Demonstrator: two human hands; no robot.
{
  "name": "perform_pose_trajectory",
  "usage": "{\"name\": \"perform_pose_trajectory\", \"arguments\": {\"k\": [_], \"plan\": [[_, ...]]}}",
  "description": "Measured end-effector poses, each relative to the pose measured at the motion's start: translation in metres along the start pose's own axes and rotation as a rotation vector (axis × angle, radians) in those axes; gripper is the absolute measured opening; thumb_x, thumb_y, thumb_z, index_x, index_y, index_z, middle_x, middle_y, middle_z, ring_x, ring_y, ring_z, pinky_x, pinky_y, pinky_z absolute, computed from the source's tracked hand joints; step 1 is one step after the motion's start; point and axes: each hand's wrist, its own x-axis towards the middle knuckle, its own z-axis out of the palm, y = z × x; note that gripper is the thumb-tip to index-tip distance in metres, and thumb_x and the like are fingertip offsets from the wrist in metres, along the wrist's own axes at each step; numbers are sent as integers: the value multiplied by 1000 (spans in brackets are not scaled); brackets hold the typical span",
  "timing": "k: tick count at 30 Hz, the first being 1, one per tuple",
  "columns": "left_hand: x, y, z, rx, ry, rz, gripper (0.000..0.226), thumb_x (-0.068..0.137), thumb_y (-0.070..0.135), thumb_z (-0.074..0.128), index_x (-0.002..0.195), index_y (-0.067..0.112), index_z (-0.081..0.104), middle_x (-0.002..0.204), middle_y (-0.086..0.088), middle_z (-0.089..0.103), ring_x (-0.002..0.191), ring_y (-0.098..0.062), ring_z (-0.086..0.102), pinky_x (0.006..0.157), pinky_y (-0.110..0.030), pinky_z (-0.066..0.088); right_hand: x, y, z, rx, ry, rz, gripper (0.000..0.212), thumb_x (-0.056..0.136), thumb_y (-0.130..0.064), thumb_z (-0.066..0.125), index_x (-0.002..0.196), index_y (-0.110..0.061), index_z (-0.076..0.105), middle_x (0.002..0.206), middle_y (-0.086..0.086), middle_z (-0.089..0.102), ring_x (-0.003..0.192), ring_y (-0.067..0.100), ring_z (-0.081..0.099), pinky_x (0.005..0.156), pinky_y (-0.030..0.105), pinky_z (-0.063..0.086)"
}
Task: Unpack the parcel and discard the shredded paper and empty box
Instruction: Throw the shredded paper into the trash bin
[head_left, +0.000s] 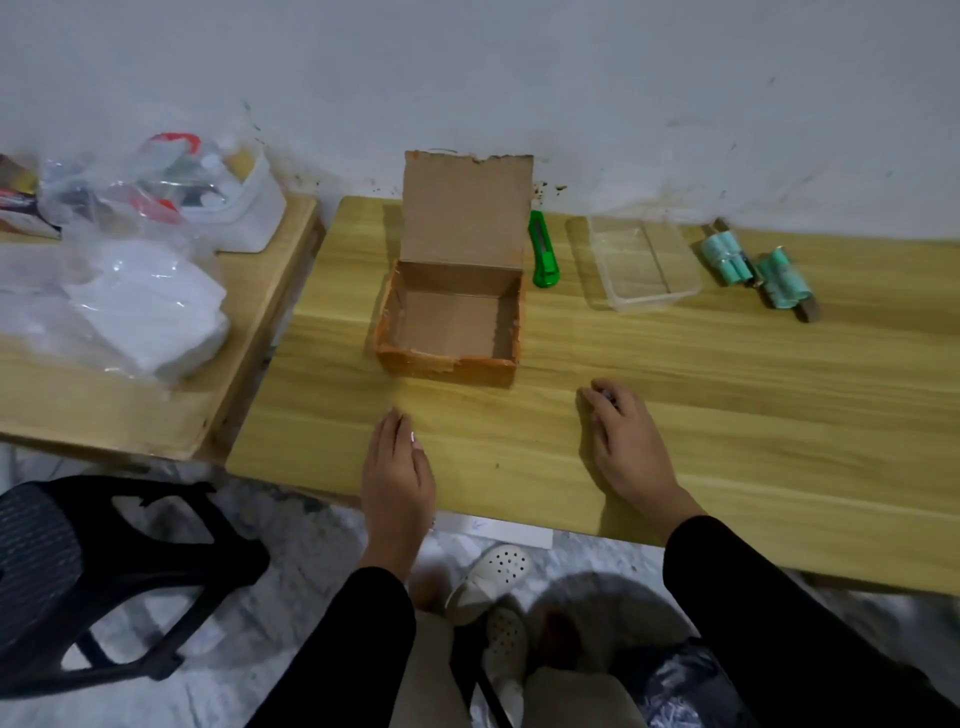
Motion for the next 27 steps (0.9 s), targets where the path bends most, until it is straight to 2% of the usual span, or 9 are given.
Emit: {"name": "perform_pose_trajectory", "arguments": {"k": [5,8,10,13,18,23,25,27], "plan": [[-21,44,28,58,-90,103,45,94,20,32,122,-6,56,133,-19,54,125,-35,49,103,-43,42,-23,43,-25,21,61,108,41,83,-2,47,123,-1,54,128,20,51,117,35,47,100,40,40],[-26,84,49,121,-218,190,56,94,31,20,134,4,48,144,-10,44,135,-25,38,111,-38,33,-37,65,-34,37,103,169,38,87,-2,47,124,-3,54,130,18,50,120,32,45,102,38,38],[-26,109,67,120,-259,259,53,96,30,21,136,7,47,147,-6,41,138,-21,33,114,-36,30,-45,78,-40,58,148,213,38,87,-4,46,125,-3,54,130,18,50,120,31,45,102,36,38],[-21,139,91,97,-323,323,48,96,27,29,136,6,47,149,-6,38,140,-18,28,116,-30,21,-56,92,-48,89,208,285,39,88,-10,41,124,-2,55,131,19,51,121,32,46,103,37,38],[-8,179,127,71,-440,479,43,98,21,36,138,5,42,151,-7,33,142,-19,23,116,-30,18,-70,105,-52,138,220,324,47,92,-24,31,127,-2,53,135,19,49,129,32,42,109,43,37],[-5,205,143,74,-638,684,47,101,27,33,145,9,30,156,-4,23,145,-15,15,118,-30,14,-85,107,-58,157,254,339,50,95,-33,28,134,-7,47,142,13,45,139,27,30,114,36,27],[1,204,140,71,-650,715,48,101,30,30,145,11,29,155,-3,24,145,-14,15,119,-32,15,-92,108,-61,154,299,383,52,94,-37,30,137,-10,43,146,12,40,141,25,26,115,39,26],[13,194,136,86,-584,688,50,100,34,26,144,11,31,154,-4,27,144,-16,18,118,-38,18,-96,108,-61,177,331,443,55,93,-42,36,140,-13,38,150,9,34,143,23,22,116,39,25]]}}
